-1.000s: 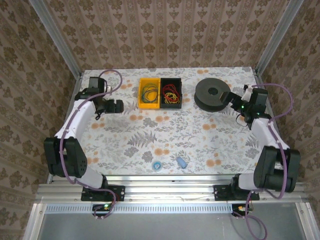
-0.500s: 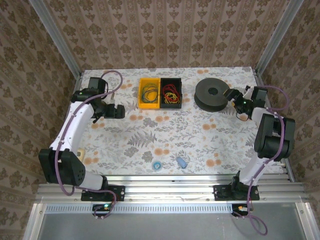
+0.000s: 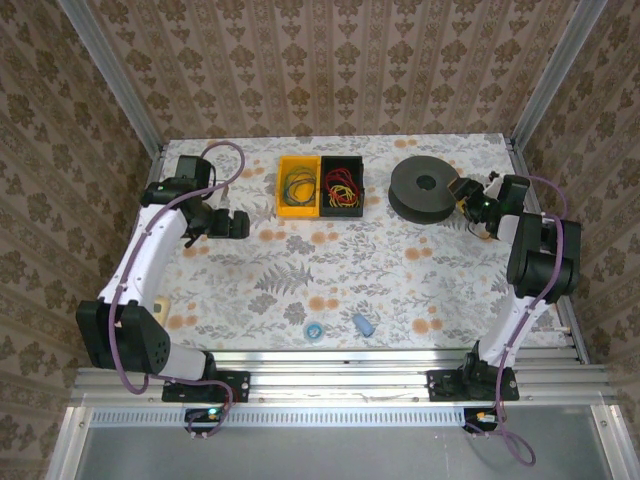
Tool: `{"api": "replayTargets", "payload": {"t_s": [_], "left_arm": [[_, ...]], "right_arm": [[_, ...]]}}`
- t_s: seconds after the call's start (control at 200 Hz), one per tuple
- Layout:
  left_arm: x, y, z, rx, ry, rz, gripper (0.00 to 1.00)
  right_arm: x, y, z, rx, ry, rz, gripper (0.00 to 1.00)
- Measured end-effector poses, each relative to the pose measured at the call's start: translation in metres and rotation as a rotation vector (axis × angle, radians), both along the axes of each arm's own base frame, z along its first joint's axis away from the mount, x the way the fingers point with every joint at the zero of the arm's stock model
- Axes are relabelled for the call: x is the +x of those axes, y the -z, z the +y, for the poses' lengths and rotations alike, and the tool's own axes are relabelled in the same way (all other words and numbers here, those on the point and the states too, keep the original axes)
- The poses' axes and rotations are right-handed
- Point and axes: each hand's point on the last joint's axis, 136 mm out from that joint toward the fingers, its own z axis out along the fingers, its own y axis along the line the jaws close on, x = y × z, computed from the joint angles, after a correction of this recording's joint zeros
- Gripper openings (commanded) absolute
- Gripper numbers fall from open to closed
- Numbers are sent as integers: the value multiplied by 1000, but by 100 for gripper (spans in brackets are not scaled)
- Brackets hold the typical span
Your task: Wrap the cables
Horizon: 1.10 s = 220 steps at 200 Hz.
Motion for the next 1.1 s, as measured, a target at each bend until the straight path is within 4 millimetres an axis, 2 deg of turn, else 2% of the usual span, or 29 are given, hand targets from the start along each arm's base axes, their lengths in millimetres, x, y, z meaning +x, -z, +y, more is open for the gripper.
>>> {"api": "replayTargets", "payload": {"t_s": [0.28,0.395,0.61,0.775,0.91,1.005,1.1], "left_arm": [[-2,-5,-2,-14,4,-16,100],[-3,-7,-2,-16,5,-26,100],[-6,-3,-2,-17,6,-16,100],[-6,-3,-2,-17,6,-16,100],[-6,-3,-2,-17,6,-17,100],[-7,-2,-1,-17,6,-17,100],[-6,0,-2,-17,6,-16,100]], "right_arm": [[2,7,1,37,2,6,45],[3,10,4,48,-5,8,38],[4,16,5,78,2,21,11],[8,5,7,92,-16,-9,0],[5,-4,8,81,-21,-12,0],[-1,-25,10,49,-31,-35,0],[-13,-56,13,0,-44,-76,0]]}}
